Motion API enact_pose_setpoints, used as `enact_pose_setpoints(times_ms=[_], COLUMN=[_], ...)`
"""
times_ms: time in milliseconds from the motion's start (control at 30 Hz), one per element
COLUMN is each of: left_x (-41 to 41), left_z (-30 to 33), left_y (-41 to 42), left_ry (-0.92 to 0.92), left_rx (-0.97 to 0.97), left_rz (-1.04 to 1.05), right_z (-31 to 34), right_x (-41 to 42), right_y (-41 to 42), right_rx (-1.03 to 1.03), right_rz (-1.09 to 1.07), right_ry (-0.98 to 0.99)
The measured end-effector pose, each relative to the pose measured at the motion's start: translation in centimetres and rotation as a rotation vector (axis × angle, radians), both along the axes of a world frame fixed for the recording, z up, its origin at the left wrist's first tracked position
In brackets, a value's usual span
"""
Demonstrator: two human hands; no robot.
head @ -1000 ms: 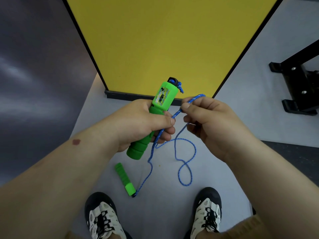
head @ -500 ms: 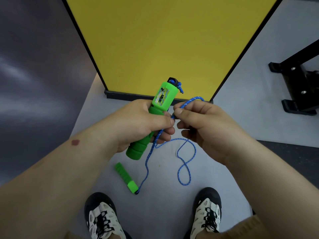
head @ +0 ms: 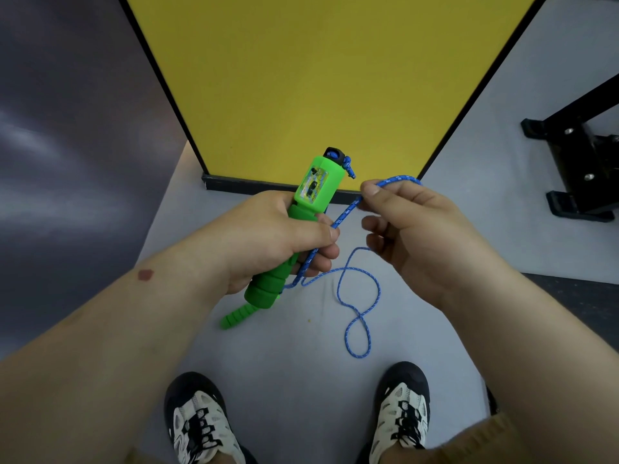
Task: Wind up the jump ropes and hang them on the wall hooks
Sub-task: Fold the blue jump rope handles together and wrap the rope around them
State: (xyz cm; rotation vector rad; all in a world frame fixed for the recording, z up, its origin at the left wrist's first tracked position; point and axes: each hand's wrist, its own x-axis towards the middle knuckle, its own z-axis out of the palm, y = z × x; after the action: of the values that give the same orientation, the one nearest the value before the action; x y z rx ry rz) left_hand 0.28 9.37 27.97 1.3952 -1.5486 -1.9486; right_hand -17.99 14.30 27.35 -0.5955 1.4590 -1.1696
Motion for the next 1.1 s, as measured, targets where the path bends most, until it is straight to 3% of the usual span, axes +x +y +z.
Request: enact_pose_setpoints(times_ms=[167, 533, 800, 1100], left_x=[-0.1, -0.2, -0.3, -0.2], left_z=[0.1, 0.4, 0.3, 0.3], left_y=[0.0, 0.1, 0.1, 0.1], left_ry=[-0.01, -0.01, -0.01, -0.003], left_rx=[-0.003, -0.02, -0.014, -0.001], left_rz=[0.013, 0.011, 0.018, 0.016], right_z=[0.0, 0.3, 0.1, 0.2], right_x=[0.8, -0.4, 0.9, -0.4], right_y=[0.4, -0.2, 0.6, -0.2], right_rx=[0.008, -0.064, 0.009, -0.045], right_rz=[0.2, -0.131, 0.177, -0.123], right_ry=[0.063, 0.027, 0.033, 0.03])
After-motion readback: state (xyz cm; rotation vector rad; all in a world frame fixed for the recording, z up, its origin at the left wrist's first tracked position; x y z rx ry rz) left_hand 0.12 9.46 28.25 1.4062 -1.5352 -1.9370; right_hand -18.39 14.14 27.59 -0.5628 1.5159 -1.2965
